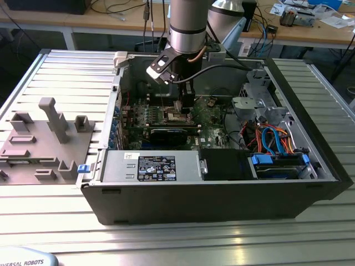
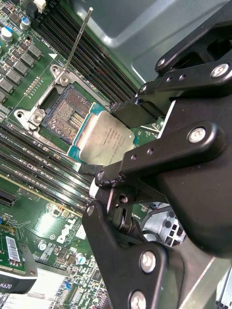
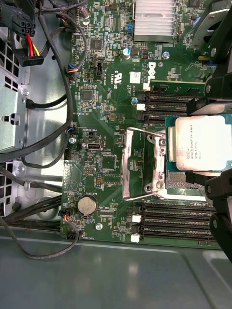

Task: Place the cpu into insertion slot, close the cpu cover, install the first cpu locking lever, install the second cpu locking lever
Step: 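Place the cpu into insertion slot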

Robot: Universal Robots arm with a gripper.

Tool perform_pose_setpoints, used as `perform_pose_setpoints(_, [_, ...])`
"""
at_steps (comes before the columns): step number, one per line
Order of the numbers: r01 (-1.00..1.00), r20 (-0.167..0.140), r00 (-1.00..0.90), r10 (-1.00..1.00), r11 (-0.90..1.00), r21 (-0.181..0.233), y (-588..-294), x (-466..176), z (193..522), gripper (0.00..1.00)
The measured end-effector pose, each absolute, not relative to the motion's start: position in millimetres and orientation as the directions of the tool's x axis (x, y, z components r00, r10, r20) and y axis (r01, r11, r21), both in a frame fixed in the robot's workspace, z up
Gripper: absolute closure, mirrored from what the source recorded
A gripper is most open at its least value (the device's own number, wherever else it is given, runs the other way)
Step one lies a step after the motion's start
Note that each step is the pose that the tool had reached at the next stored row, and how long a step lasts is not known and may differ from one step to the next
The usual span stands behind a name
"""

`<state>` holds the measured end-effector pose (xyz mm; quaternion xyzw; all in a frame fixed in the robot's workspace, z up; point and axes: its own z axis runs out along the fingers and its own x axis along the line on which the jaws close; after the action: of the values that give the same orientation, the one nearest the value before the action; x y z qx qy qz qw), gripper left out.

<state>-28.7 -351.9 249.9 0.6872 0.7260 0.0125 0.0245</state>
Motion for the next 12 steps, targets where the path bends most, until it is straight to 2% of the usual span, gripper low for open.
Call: perform_pose_setpoints(12, [0.997, -0.027, -0.054, 0.998, 0.056, 0.051, -351.9, -28.7, 249.1, 0.45])
